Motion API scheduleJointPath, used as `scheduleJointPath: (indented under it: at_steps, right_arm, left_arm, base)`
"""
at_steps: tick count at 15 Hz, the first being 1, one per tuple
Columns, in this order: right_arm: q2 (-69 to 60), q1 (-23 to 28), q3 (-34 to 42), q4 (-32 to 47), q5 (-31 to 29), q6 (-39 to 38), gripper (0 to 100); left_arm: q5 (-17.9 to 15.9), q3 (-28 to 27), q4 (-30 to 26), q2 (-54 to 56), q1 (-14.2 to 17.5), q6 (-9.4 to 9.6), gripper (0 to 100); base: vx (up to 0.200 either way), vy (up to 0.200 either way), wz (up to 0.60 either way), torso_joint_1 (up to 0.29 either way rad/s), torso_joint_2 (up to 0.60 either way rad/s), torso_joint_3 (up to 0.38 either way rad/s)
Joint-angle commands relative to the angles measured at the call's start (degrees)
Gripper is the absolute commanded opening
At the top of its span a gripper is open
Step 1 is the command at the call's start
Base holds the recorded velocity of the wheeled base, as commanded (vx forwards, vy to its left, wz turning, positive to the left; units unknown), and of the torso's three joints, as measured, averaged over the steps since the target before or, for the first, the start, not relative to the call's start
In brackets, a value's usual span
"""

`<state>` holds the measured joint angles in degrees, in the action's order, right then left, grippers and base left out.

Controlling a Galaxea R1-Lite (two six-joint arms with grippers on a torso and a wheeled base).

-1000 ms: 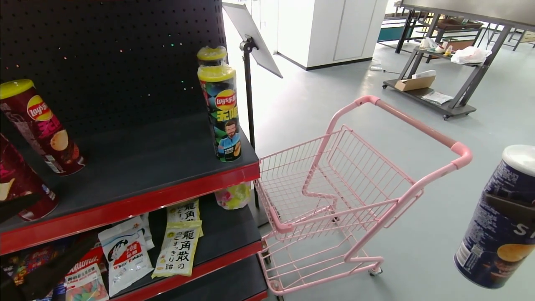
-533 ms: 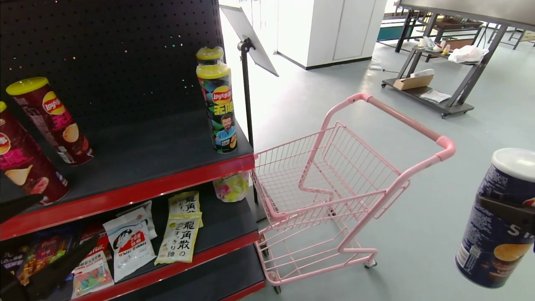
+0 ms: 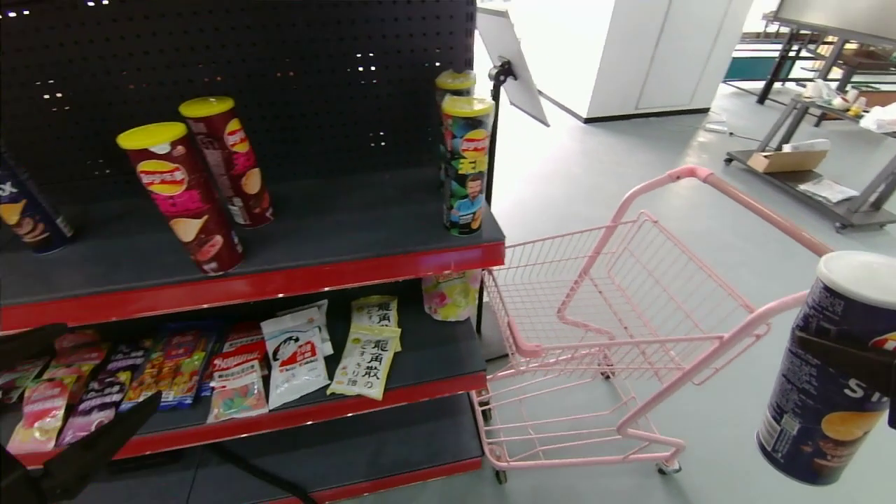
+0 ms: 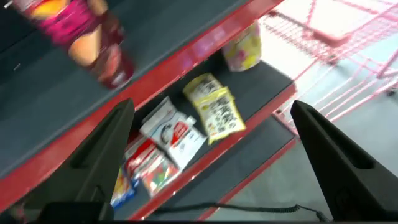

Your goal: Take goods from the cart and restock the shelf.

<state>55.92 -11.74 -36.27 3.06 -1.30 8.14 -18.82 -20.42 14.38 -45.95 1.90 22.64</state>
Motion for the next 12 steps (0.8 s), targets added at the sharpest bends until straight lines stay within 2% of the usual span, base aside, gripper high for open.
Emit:
scheduleJointPath:
  at_steps: [1, 4, 6, 9, 12]
  right_arm:
    - [0.24, -0.04, -0.03, 0.02, -0.01, -0.06, 0]
    - [-0.11, 0.05, 0.14, -0.77, -0.01, -0.06, 0]
    - [-0.46, -0.04, 0.85, -3.41, 0.60, -0.58, 0]
    - [-2.48, 0.05, 3.48, -6.05, 6.58, -0.67, 0]
    - [-3.36, -0.04, 3.75, -6.14, 6.93, -0.23, 0]
  left_arm:
    - [0.01, -0.06, 0.03, 0.07, 0.03, 0.04, 100]
    - [0.01, 0.12, 0.03, 0.07, 0.12, -0.05, 100]
    - [0.01, 0.12, 0.03, 0.07, 0.12, -0.05, 100]
    - [0.10, 0.03, 0.03, 0.07, 0.12, -0.14, 100]
    - [0.19, 0.12, -0.06, 0.86, 0.12, -0.14, 100]
  base:
    - [0.000, 0.000, 0.60, 0.002, 0.00, -0.002]
    - [0.000, 0.000, 0.00, 0.000, 0.00, 0.000]
    - [0.000, 0.200, 0.00, 0.005, 0.00, 0.000]
    - [0.000, 0.200, 0.00, 0.002, 0.00, -0.001]
    - [0.000, 0.200, 0.00, 0.006, 0.00, -0.004]
